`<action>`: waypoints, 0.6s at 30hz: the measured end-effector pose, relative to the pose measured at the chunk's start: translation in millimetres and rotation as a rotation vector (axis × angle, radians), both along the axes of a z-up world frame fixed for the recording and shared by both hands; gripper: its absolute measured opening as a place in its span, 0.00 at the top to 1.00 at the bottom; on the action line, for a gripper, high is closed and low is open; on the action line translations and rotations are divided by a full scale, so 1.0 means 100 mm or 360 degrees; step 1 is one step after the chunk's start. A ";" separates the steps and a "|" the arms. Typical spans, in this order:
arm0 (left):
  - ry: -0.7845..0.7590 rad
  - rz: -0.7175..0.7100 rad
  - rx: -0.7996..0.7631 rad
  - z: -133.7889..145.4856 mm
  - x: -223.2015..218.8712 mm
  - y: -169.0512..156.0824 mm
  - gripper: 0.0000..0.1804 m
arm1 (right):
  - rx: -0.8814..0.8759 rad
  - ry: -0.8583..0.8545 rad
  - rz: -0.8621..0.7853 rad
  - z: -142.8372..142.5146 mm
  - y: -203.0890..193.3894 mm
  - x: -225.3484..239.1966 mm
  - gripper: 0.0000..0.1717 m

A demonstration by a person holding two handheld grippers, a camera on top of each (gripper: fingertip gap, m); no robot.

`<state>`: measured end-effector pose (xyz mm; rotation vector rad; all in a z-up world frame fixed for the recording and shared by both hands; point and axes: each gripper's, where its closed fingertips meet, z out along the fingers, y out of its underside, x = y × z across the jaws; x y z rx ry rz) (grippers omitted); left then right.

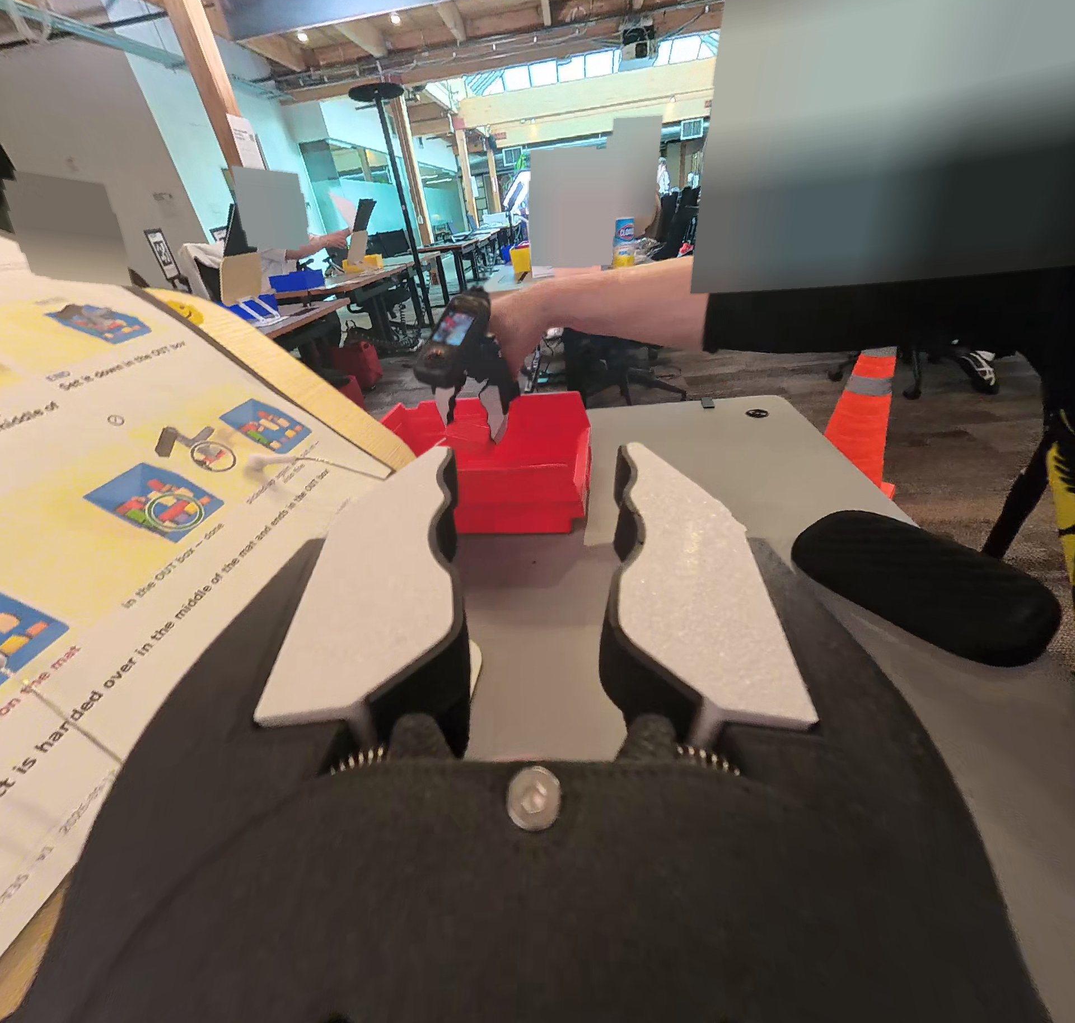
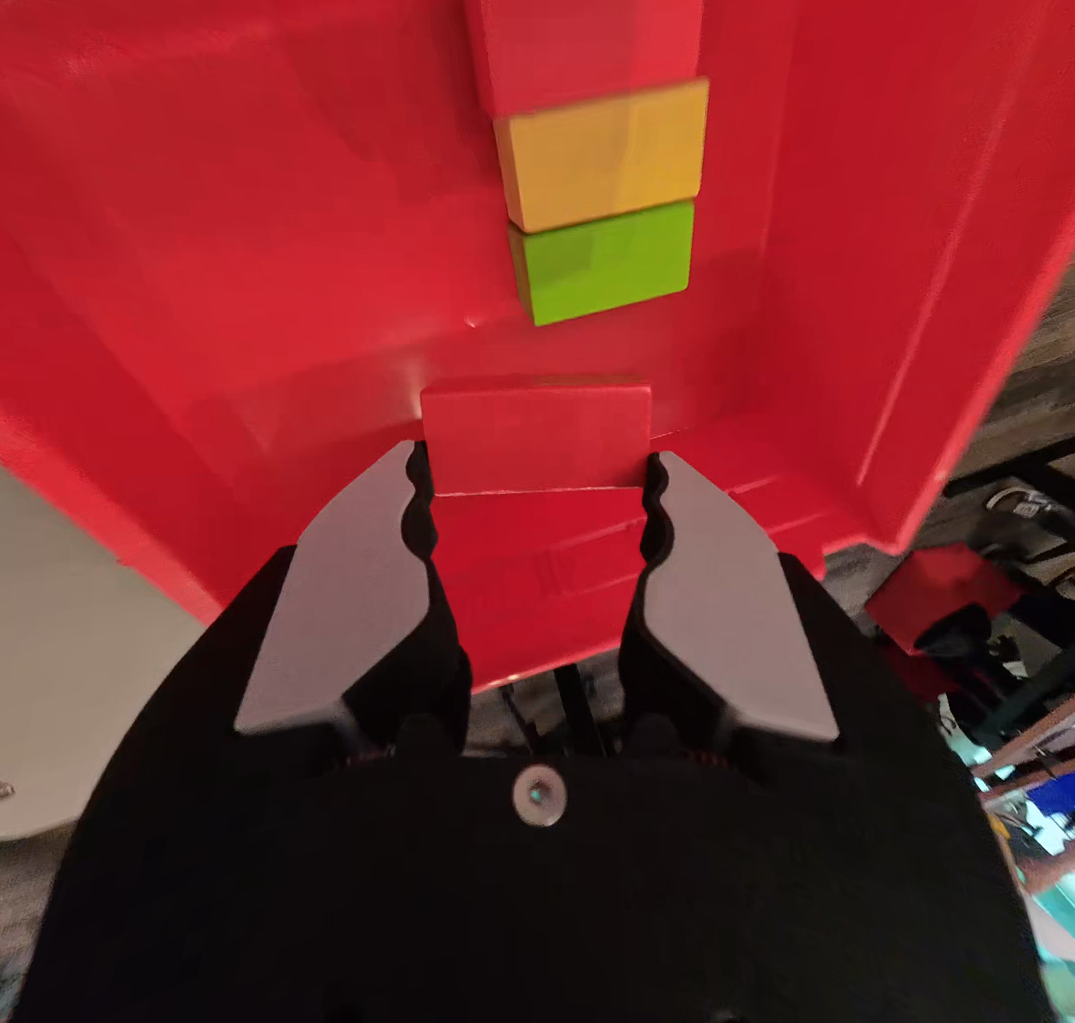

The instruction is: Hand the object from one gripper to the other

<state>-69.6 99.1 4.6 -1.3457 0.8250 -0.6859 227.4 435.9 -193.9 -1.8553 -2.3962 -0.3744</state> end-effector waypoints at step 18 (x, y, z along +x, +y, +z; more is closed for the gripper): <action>0.0083 0.0038 -0.0030 -0.15 -0.04 0.06 0.72 | -0.0084 -0.0395 0.0093 -0.49 0.38 -0.09 0.60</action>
